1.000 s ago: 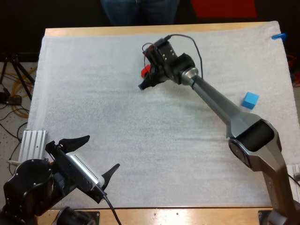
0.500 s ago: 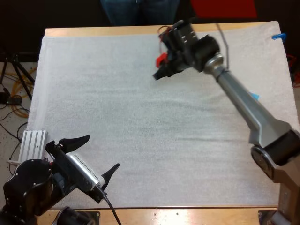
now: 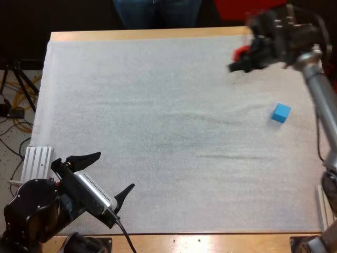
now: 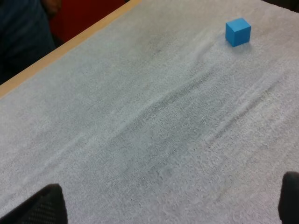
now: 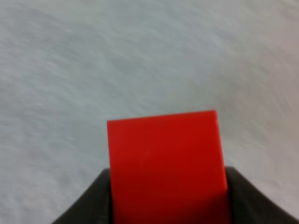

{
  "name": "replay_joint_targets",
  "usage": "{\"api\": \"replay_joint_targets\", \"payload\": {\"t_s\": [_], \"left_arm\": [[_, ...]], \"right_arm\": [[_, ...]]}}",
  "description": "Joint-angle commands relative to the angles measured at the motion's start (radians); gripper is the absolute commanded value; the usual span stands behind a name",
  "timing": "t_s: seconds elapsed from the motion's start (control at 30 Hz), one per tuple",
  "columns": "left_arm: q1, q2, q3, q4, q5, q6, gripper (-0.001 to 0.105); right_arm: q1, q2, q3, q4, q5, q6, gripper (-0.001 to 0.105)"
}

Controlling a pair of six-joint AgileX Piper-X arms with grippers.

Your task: Stack red cube on blue cube

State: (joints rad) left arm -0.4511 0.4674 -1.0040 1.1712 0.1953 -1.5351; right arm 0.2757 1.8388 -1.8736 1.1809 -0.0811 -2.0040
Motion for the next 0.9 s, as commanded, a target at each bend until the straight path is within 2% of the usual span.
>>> {"api": "replay_joint_targets", "payload": {"t_s": [0.0, 0.27, 0.47, 0.67, 0.87], "left_arm": [[-0.003, 0.003, -0.008, -0.017, 0.004, -0.008, 0.087], [-0.003, 0.003, -0.008, -0.025, 0.004, -0.008, 0.087], [-0.003, 0.003, -0.008, -0.025, 0.004, -0.008, 0.087], [-0.003, 0.003, -0.008, -0.025, 0.004, -0.014, 0.087], [-0.003, 0.003, -0.008, -0.025, 0.004, -0.061, 0.087]], "right_arm": [[-0.025, -0.034, 0.036, 0.004, -0.006, -0.017, 0.02], [-0.156, -0.213, 0.359, -0.16, -0.002, -0.017, 0.02], [-0.193, -0.321, 0.601, -0.299, 0.03, -0.015, 0.02], [-0.194, -0.342, 0.772, -0.407, 0.081, 0.019, 0.02], [-0.194, -0.342, 0.871, -0.53, 0.107, 0.065, 0.02]]}}
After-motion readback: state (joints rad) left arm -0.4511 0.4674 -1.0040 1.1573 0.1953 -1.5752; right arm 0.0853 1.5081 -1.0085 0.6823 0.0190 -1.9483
